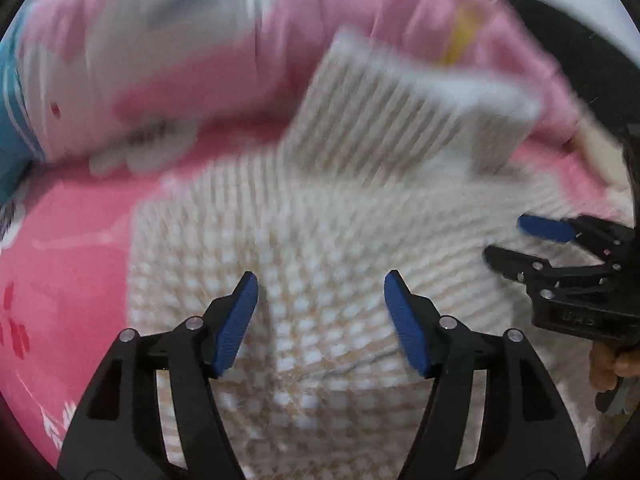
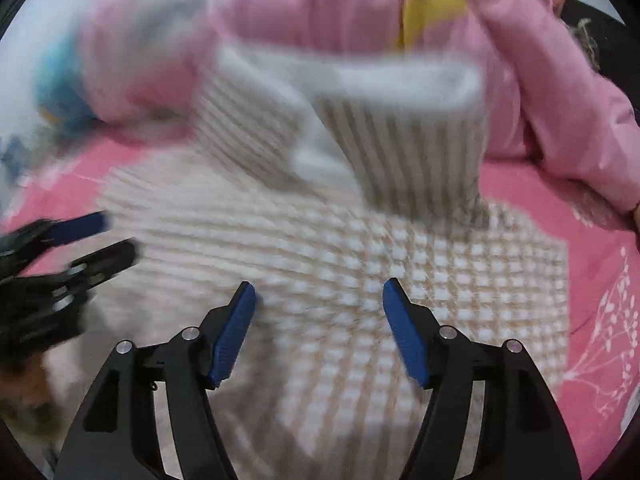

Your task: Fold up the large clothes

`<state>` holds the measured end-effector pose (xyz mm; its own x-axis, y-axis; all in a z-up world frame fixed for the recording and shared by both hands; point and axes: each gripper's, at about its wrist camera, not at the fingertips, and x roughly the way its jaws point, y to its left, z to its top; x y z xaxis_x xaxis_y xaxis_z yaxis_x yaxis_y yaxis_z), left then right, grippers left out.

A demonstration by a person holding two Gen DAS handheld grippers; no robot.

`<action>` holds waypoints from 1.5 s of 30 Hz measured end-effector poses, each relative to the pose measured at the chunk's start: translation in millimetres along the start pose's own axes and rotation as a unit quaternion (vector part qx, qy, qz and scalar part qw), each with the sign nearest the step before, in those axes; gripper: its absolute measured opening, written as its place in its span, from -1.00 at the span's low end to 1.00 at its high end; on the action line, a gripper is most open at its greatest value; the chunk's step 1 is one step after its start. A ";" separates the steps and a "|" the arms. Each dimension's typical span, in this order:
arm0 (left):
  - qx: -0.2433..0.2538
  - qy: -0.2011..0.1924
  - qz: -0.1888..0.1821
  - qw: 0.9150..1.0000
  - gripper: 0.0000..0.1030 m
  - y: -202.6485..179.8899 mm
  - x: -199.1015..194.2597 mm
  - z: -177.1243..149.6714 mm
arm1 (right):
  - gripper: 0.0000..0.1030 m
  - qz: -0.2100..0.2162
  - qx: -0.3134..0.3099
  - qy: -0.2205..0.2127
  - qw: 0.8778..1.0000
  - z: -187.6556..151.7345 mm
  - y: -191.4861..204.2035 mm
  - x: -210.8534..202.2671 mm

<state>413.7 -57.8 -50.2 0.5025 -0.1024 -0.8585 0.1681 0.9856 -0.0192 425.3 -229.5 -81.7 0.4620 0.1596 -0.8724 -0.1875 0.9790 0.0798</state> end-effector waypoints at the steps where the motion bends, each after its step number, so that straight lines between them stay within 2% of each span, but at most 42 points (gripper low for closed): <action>1: 0.010 -0.004 0.008 1.000 0.24 -2.2 4.3 -3.3 | 0.36 0.000 0.001 -0.003 1.000 -1.4 0.8 -2.8; 4: 0.022 -0.016 0.020 0.999 0.22 -5.2 -22.2 -11.2 | 0.36 -0.010 0.004 -0.001 1.000 -12.0 2.4 -42.3; 6: 0.037 -0.042 0.006 0.998 0.22 -3.7 -53.8 -23.7 | 0.36 -0.003 -0.002 -0.028 1.000 -33.9 -0.9 -78.2; 8: 0.053 -0.061 0.004 0.997 0.23 -2.2 -75.5 -37.4 | 0.36 -0.028 -0.006 -0.044 0.999 -49.7 -7.7 -96.3; 10: 0.064 -0.054 0.026 0.996 0.29 -3.6 -75.6 -51.9 | 0.36 -0.068 0.013 -0.025 0.997 -56.4 -23.6 -84.3; 11: 0.059 -0.029 0.042 0.997 0.29 -2.5 -60.1 -55.7 | 0.36 -0.074 0.026 -0.006 0.997 -56.6 -33.8 -68.9; 13: 0.040 0.015 0.041 0.998 0.34 4.6 -33.7 -59.2 | 0.42 -0.052 0.049 0.017 0.997 -56.3 -50.5 -49.1; 15: 0.020 -0.006 0.036 0.999 0.34 10.8 -42.3 -63.8 | 0.42 -0.063 0.055 0.012 0.996 -54.3 -45.6 -69.2; 17: 0.009 -0.010 0.030 0.999 0.33 12.9 -63.7 -68.2 | 0.41 -0.052 0.054 -0.004 0.997 -60.2 -40.4 -98.0; 20: 0.018 -0.042 0.042 0.998 0.33 13.6 -102.4 -84.5 | 0.42 -0.028 0.044 -0.049 0.997 -92.4 -32.4 -152.4; 22: 0.014 -0.054 0.032 0.998 0.34 12.7 -126.4 -102.4 | 0.49 -0.012 0.046 -0.061 0.997 -131.4 -32.7 -181.2; 26: 0.009 -0.051 0.014 0.999 0.47 2.7 -150.5 -143.2 | 0.54 -0.004 0.074 -0.057 0.996 -200.4 -31.8 -188.7; 29: 0.002 -0.036 0.023 0.999 0.50 -9.6 -147.1 -179.7 | 0.54 -0.009 0.090 -0.045 0.995 -233.1 -26.1 -180.2; 31: -0.002 -0.021 0.025 0.999 0.51 -14.3 -135.7 -192.7 | 0.54 -0.009 0.094 -0.032 0.995 -254.4 -21.0 -167.4; 34: -0.008 0.002 0.044 0.999 0.57 -17.5 -112.3 -211.9 | 0.55 -0.042 0.075 -0.017 0.996 -272.6 -12.8 -146.6; 35: -0.012 -0.009 0.050 0.999 0.61 -16.3 -109.8 -217.2 | 0.66 -0.051 0.059 -0.019 0.997 -275.5 -7.9 -141.4; 38: -0.016 -0.019 0.052 0.998 0.63 -15.3 -113.9 -223.2 | 0.71 -0.084 0.041 -0.022 0.995 -276.6 4.5 -142.4; 41: -0.023 -0.018 0.050 0.998 0.63 -11.9 -121.6 -226.5 | 0.71 -0.069 0.054 -0.031 0.996 -276.4 9.5 -156.4; 43: -0.030 -0.019 0.051 0.998 0.63 -8.6 -128.1 -235.7 | 0.71 -0.076 0.055 -0.045 0.995 -279.6 13.9 -164.2; 45: -0.040 -0.019 0.047 0.998 0.65 -5.0 -128.3 -243.7 | 0.83 -0.084 0.051 -0.039 0.994 -286.1 17.0 -156.0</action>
<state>141.7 -16.8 -64.9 0.5453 -0.0134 -0.8381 0.0512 0.9985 0.0174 102.0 -274.0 -82.1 0.5457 -0.0013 -0.8380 -0.0155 0.9998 -0.0117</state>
